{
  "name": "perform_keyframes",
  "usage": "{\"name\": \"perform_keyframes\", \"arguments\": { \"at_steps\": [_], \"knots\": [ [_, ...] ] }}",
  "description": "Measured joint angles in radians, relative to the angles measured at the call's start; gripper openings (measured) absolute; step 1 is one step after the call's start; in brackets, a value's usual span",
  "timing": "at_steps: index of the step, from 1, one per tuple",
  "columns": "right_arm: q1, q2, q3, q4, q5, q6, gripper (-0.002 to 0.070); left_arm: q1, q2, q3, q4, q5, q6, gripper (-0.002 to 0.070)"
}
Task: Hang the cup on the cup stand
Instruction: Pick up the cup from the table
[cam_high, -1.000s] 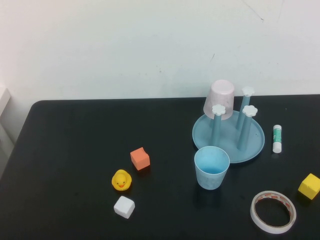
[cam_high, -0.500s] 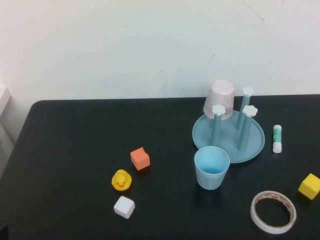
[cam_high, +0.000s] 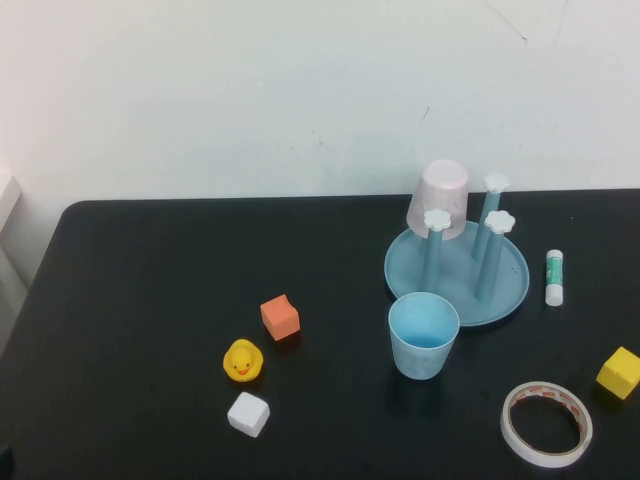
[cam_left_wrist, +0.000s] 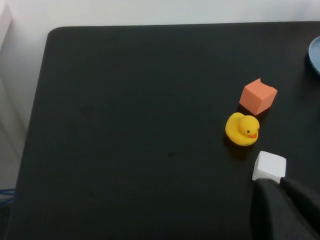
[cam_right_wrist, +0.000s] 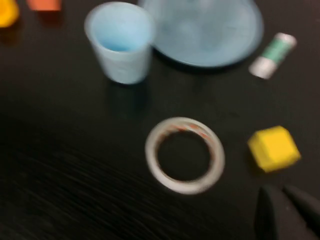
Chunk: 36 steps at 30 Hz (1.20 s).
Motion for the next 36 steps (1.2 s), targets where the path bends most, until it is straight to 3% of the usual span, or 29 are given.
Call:
{"name": "perform_keyframes", "arguments": {
  "at_steps": [7, 11, 13, 17, 20, 29, 36],
  "knots": [
    [0.051, 0.324, -0.110, 0.331, -0.042, -0.386, -0.0001, 0.000, 0.000, 0.000, 0.000, -0.015, 0.000, -0.0001],
    [0.109, 0.509, -0.191, 0.410, -0.070, -0.507, 0.0034, 0.000, 0.000, 0.000, 0.000, -0.019, 0.005, -0.0001],
    [0.150, 0.597, -0.248, 0.418, -0.083, -0.538, 0.0109, 0.000, 0.000, 0.000, 0.000, -0.019, 0.011, -0.0001],
    [0.218, 0.753, -0.370, 0.408, -0.123, -0.555, 0.0335, 0.000, 0.000, 0.000, 0.000, -0.028, 0.011, -0.0001],
    [0.242, 0.871, -0.468, 0.405, -0.138, -0.555, 0.0425, 0.000, 0.000, 0.000, 0.000, -0.033, 0.012, -0.0001],
    [0.246, 1.187, -0.721, 0.337, -0.145, -0.473, 0.0462, 0.000, 0.000, 0.000, 0.004, -0.033, 0.012, -0.0001],
    [0.246, 1.326, -0.784, 0.291, -0.139, -0.454, 0.0462, 0.000, 0.000, 0.000, 0.004, -0.033, 0.012, -0.0001]
  ]
}}
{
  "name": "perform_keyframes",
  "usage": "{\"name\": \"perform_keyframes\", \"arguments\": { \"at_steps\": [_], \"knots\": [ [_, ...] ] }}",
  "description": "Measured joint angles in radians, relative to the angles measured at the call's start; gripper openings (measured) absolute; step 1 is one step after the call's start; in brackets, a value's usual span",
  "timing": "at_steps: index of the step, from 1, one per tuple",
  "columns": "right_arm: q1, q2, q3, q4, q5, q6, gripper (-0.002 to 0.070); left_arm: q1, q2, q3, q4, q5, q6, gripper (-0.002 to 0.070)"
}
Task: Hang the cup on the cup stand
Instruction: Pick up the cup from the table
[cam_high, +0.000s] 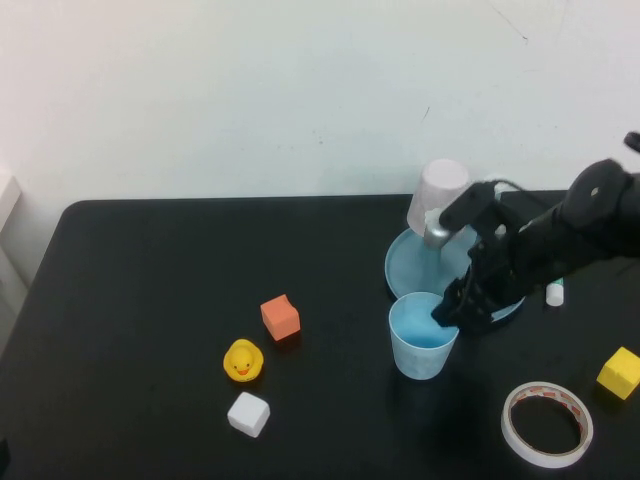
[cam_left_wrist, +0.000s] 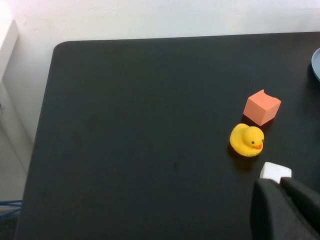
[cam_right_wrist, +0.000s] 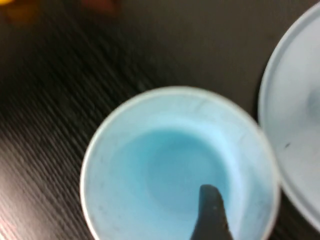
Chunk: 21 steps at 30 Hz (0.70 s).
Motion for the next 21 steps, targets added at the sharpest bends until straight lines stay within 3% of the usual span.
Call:
{"name": "perform_keyframes", "arguments": {
  "at_steps": [5, 14, 21],
  "knots": [
    [0.000, 0.039, -0.002, -0.004, 0.030, 0.002, 0.0401, 0.000, 0.000, 0.000, 0.000, -0.002, 0.000, -0.0001],
    [0.000, 0.048, -0.003, 0.030, 0.080, 0.003, 0.0051, 0.000, 0.000, 0.000, -0.154, -0.112, 0.000, -0.0001],
    [0.000, 0.040, -0.003, 0.030, 0.121, 0.012, 0.0017, 0.000, 0.000, 0.000, -0.349, -0.163, 0.000, -0.0001]
  ]
}}
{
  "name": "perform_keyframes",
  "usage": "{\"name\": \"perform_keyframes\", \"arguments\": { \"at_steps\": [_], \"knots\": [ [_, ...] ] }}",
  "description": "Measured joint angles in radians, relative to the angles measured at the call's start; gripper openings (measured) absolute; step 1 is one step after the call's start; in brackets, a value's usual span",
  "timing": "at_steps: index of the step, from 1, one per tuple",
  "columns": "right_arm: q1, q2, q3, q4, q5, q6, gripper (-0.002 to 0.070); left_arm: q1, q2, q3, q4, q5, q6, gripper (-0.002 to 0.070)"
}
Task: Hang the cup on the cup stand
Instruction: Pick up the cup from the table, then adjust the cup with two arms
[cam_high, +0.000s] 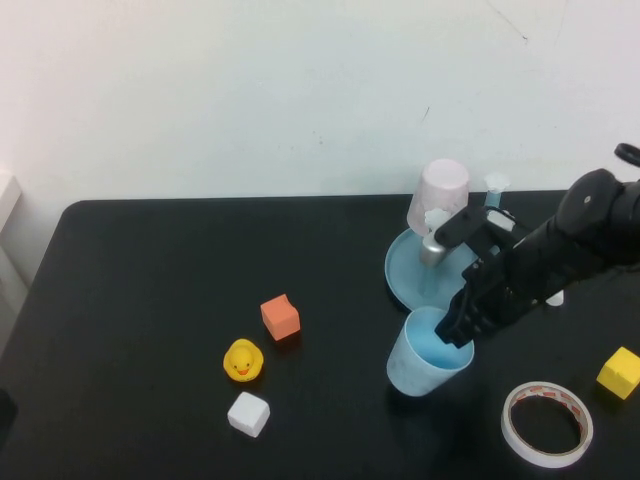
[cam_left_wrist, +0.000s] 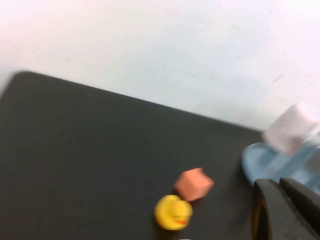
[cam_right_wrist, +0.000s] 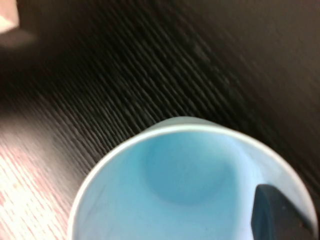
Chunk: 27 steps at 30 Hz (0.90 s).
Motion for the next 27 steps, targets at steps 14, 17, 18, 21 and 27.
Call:
{"name": "perform_keyframes", "arguments": {
  "at_steps": [14, 17, 18, 21, 27],
  "knots": [
    [0.238, -0.376, 0.000, 0.133, -0.091, -0.096, 0.0016, 0.000, 0.000, -0.023, -1.017, 0.065, 0.108, 0.0322],
    [0.344, -0.437, 0.000, 0.251, -0.182, -0.210, 0.0016, 0.000, 0.000, -0.025, -1.087, 0.067, 0.026, 0.0571],
    [0.372, -0.447, 0.000, 0.288, -0.209, -0.242, 0.0016, 0.000, 0.000, -0.027, -1.099, 0.069, -0.020, 0.0607],
    [0.488, -0.463, 0.000, 0.506, -0.323, -0.397, 0.0016, 0.000, 0.000, -0.029, -1.116, 0.096, -0.128, 0.0678],
    [0.608, -0.463, 0.000, 0.923, -0.381, -0.754, 0.0016, 0.000, 0.000, -0.029, -1.118, 0.086, -0.169, 0.0691]
  ]
}}
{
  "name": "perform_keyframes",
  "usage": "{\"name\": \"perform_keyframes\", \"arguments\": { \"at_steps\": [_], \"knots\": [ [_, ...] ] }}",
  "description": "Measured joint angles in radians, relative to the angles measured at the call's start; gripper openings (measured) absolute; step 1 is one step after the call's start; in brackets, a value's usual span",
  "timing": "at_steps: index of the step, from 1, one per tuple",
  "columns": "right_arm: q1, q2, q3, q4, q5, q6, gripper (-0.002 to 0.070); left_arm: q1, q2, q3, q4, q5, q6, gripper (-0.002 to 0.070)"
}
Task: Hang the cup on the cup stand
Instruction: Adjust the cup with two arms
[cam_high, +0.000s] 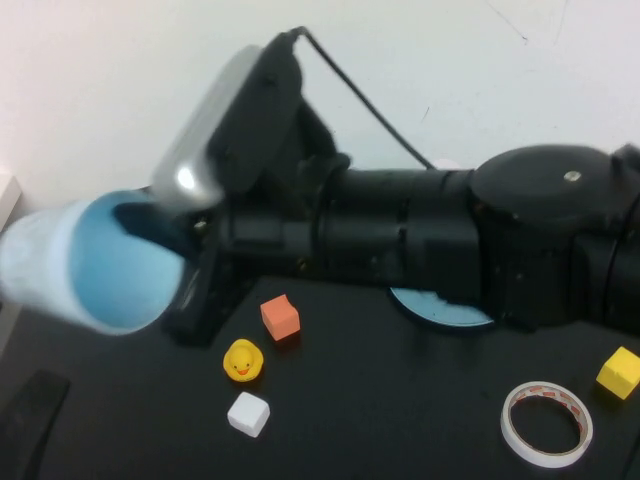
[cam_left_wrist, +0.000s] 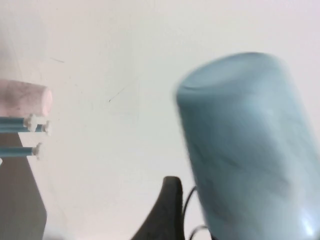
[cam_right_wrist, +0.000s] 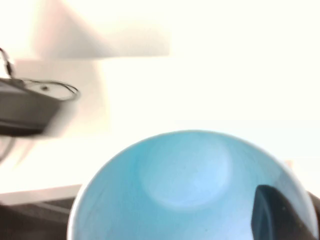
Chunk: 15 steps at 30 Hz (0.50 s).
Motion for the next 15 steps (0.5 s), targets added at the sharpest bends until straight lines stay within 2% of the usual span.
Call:
{"name": "perform_keyframes", "arguments": {
  "at_steps": [3, 15],
  "knots": [
    [0.038, 0.000, 0.000, 0.076, 0.017, -0.098, 0.0016, 0.000, 0.000, 0.000, 0.000, -0.035, -0.014, 0.0692],
    [0.086, 0.036, 0.004, 0.100, 0.127, -0.099, 0.0016, 0.000, 0.000, -0.002, -0.007, -0.091, -0.038, 0.0671]
  ]
}}
